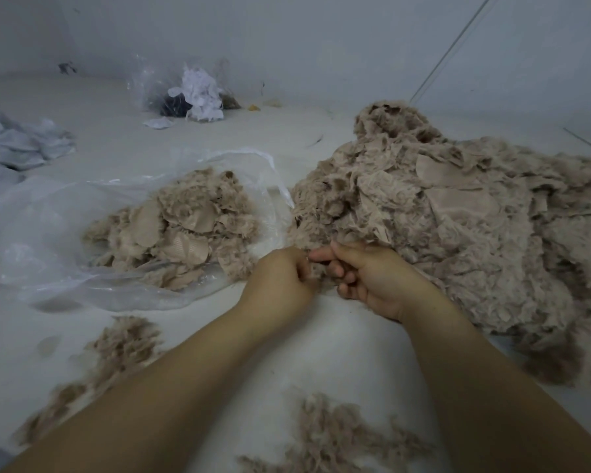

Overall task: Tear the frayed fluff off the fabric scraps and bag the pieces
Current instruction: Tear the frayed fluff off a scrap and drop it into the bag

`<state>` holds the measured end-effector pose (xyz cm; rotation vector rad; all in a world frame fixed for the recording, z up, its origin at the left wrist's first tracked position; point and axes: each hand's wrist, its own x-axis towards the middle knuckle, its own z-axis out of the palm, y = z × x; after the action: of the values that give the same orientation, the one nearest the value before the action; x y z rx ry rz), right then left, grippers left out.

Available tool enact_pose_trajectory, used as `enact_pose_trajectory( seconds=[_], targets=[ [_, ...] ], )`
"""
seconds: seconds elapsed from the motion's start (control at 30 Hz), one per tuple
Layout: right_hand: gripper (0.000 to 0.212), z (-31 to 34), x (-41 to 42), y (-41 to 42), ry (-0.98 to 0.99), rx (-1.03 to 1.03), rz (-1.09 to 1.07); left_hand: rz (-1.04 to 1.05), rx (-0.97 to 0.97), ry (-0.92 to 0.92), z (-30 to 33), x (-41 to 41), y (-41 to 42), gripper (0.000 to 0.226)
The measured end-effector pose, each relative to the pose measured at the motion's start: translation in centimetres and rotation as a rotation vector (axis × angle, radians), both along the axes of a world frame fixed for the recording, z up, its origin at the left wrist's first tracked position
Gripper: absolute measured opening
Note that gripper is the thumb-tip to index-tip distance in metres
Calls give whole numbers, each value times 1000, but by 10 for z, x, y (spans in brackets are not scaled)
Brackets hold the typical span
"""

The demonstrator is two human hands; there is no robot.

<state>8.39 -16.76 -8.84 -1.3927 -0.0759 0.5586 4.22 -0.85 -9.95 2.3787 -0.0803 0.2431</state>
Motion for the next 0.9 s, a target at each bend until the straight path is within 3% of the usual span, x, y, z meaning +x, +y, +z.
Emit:
enact_pose_trajectory(
  seconds=[0.13, 0.2, 0.4, 0.57, 0.63, 0.77, 0.9],
  targets=[
    [29, 0, 2, 1, 27, -38, -4, 30, -443, 143, 0, -7, 1, 23],
    [26, -1, 2, 3, 30, -59, -22, 27, -556, 151, -1, -9, 3, 23],
    [14, -1, 2, 0, -49, -44, 26, -72, -675, 69, -2, -9, 1, 21],
    [27, -4, 3, 1, -49, -5, 36, -98, -555, -12, -2, -11, -6, 26],
    [25, -6, 4, 3, -27, 35, -16, -58, -525, -80, -1, -12, -5, 26],
    [36, -7, 3, 3, -9, 23, -95, 96, -649, -247, 2, -11, 5, 25],
    [24, -6, 3, 3, 11, 20, -114, 162, -712, -293, 4, -14, 9, 21]
  ],
)
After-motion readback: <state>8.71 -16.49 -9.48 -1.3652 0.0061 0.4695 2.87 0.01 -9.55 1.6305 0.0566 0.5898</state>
